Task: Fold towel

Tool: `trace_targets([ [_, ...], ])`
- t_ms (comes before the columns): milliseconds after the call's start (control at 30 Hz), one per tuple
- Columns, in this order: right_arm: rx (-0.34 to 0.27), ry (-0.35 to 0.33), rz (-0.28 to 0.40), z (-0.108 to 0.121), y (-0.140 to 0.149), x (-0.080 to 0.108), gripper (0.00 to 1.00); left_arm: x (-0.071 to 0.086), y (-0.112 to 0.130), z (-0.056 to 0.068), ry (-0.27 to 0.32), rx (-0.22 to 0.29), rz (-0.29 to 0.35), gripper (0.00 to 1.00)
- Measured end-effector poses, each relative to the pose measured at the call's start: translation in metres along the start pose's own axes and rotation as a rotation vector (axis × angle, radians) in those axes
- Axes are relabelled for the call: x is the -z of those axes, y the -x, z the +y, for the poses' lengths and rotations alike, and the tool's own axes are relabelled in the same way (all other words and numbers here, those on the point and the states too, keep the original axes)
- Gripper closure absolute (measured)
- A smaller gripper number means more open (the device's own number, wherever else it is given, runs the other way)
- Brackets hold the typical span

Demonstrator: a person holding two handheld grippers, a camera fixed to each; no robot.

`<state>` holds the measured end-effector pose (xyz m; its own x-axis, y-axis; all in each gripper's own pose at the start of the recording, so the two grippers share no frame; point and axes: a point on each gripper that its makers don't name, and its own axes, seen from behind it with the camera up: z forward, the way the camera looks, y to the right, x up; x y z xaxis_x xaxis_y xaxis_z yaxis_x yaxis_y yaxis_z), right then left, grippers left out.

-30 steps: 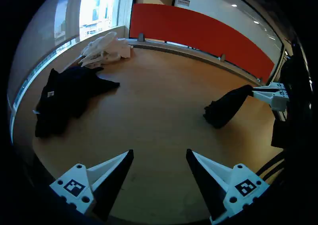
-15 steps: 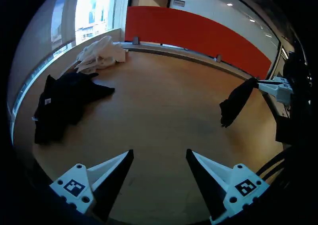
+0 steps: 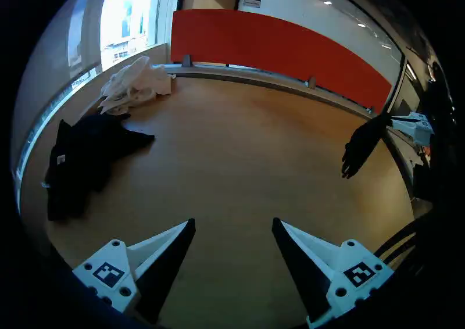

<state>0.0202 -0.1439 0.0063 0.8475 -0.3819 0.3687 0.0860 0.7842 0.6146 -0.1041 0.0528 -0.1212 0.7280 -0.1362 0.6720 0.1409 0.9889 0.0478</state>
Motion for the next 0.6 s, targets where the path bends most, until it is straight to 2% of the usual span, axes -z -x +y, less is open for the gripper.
trace_targets([
  [600,-0.029,0.100,-0.047,0.115,0.059,0.055,0.93,-0.010,-0.006,0.028,0.003,-0.028,-0.014,0.01],
])
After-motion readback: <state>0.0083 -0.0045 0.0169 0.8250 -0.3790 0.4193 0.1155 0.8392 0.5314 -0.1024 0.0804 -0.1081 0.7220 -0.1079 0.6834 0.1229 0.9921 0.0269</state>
